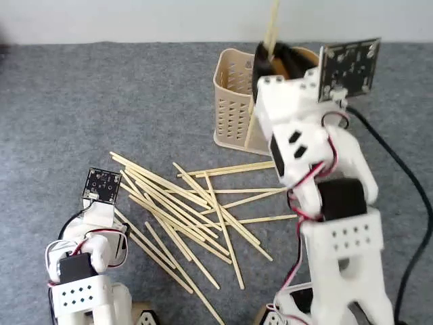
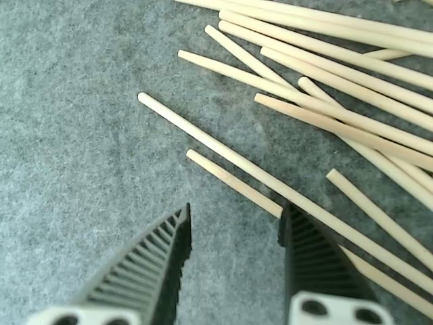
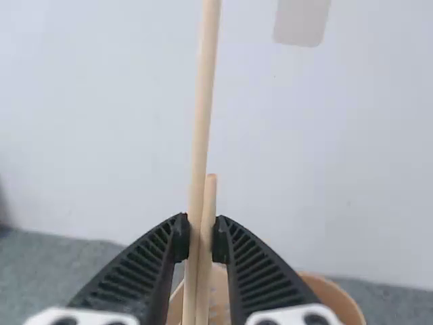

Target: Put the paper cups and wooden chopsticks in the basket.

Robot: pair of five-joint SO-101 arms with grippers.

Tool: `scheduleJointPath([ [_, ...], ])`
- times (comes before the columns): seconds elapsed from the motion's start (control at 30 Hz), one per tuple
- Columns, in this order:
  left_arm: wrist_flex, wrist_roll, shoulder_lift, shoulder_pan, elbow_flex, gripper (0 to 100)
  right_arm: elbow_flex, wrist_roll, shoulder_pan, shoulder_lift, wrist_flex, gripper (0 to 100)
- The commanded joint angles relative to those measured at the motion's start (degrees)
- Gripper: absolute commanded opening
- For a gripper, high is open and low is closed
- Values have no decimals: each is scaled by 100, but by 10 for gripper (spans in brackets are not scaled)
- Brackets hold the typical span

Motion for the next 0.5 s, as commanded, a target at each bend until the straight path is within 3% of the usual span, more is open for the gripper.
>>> scheduleJointPath([
  [0.0, -132, 18, -105, 9, -13, 200, -281, 70, 154, 330, -1138, 8],
  [0.17, -132, 18, -105, 9, -13, 200, -695, 70, 171, 875, -2062, 8],
  [0.47, -141, 18, -105, 35, 22, 200, -2101, 70, 198, 2264, -2079, 8],
])
